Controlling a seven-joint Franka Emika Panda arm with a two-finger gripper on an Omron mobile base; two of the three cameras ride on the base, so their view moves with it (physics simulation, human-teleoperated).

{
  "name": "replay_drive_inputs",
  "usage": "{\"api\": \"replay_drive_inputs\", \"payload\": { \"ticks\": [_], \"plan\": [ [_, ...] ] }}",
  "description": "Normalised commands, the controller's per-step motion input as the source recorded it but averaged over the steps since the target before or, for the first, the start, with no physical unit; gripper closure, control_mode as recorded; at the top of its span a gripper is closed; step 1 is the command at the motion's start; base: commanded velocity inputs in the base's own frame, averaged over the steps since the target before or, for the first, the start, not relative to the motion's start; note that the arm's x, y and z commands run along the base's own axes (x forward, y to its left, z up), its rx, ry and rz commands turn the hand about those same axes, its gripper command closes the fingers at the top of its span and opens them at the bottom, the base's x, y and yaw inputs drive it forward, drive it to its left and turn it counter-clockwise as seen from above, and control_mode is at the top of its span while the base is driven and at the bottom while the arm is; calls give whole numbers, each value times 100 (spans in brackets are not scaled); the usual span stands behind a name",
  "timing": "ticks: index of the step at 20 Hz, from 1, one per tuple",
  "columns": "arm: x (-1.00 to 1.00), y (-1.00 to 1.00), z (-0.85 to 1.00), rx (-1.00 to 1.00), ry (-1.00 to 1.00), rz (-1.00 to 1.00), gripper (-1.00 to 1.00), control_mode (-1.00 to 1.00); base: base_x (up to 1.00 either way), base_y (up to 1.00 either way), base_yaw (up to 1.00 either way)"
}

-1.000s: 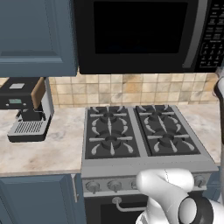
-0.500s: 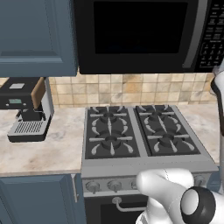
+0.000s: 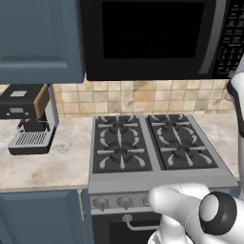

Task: Transport the steak from the fridge to the microwave and turn on the microwave.

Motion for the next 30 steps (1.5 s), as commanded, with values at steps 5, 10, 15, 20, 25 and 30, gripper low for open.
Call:
{"api": "replay_drive_inputs", "payload": {
  "ticks": [5,10,15,20,25,30],
  "plan": [
    [31,-1,-2,0,0,0,100,-100,0,0,0],
    [23,-7,-6,1,0,0,100,-100,0,0,0],
    [17,-12,-4,2,0,0,100,-100,0,0,0],
    [20,-7,-2,1,0,0,100,-100,0,0,0],
    [23,0,-4,0,0,0,100,-100,0,0,0],
    [25,-1,-10,0,0,0,100,-100,0,0,0]
  ]
}}
